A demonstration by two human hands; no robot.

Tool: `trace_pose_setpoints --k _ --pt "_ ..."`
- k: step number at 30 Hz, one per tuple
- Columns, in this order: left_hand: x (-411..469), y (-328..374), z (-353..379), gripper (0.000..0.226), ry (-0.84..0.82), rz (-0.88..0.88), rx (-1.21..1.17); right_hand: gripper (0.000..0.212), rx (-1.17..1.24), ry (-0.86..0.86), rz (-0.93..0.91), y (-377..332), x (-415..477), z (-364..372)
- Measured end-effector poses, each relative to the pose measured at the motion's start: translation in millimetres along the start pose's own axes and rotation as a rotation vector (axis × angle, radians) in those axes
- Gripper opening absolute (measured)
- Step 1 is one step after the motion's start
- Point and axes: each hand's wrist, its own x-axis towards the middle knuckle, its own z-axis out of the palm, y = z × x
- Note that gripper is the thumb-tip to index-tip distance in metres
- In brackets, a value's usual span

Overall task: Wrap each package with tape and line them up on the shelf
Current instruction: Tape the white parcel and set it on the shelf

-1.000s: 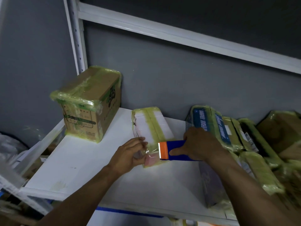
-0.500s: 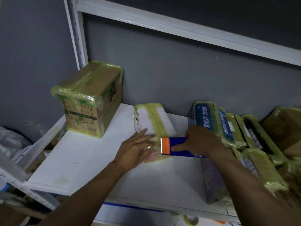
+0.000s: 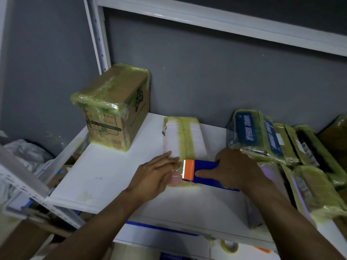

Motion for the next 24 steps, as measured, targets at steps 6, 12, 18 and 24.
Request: trace_pose_setpoints --k 6,12,18,24 --pt "8 1 6 0.025 0.03 -0.08 -0.047 0.074 0.023 0.001 0.013 6 -3 3" --pt "8 -4 3 0.026 0.024 -0.104 -0.057 0.072 0.068 -0.004 0.012 8 -9 0" --pt "10 -3 1 0.021 -0.015 -0.136 -0.072 0.078 0.014 0.024 0.066 15 -16 -8" --pt "11 5 -3 0.022 -0.072 -0.037 -0.046 0.082 -0.017 0.003 0.101 13 -8 -5"
